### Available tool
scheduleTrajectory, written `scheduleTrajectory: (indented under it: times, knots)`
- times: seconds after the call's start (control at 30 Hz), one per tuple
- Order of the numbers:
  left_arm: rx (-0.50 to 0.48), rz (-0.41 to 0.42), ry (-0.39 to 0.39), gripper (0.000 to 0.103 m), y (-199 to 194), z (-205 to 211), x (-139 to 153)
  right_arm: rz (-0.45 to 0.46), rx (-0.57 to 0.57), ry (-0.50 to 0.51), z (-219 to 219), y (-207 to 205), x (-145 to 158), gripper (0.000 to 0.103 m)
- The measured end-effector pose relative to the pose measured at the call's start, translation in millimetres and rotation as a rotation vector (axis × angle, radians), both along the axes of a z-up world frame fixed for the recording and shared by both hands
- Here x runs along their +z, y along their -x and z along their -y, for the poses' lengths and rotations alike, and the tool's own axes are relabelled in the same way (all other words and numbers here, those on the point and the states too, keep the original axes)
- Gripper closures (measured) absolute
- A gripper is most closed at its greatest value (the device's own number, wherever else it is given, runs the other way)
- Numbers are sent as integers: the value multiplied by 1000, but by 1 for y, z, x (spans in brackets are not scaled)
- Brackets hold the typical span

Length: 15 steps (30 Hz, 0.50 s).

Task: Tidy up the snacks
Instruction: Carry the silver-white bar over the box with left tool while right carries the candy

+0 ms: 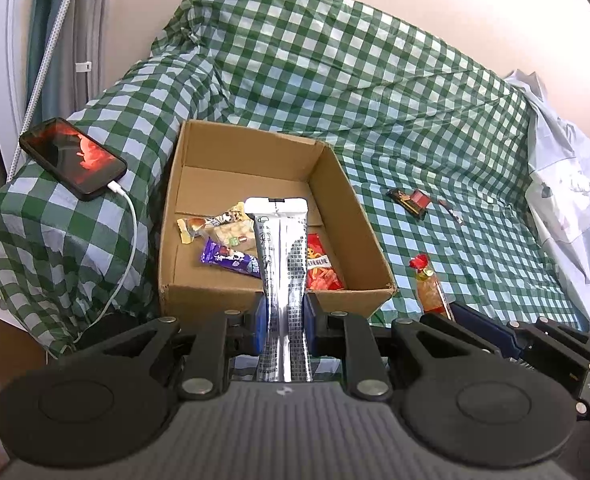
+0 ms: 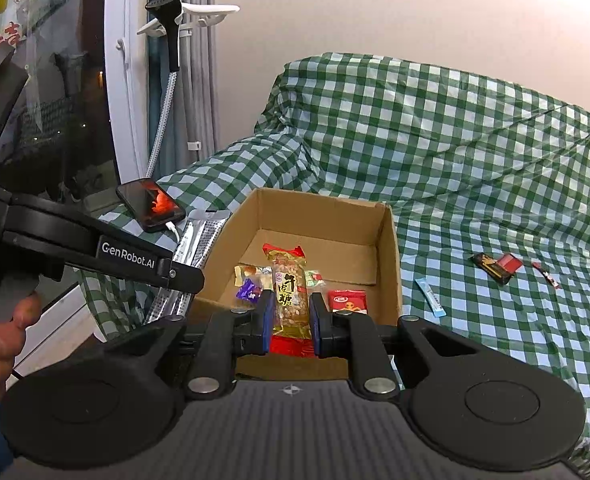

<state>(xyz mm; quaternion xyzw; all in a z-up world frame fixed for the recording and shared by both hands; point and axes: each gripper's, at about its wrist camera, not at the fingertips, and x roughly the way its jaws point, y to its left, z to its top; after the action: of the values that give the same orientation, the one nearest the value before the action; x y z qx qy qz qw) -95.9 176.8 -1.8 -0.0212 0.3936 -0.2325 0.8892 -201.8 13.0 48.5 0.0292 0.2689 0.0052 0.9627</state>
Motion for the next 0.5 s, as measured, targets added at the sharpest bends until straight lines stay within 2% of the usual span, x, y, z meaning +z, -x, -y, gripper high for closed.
scheduleTrajectory:
  times: [0.5]
  knots:
    - [2, -55, -40, 82, -28, 10, -18, -83, -7, -38, 10, -24, -20, 84]
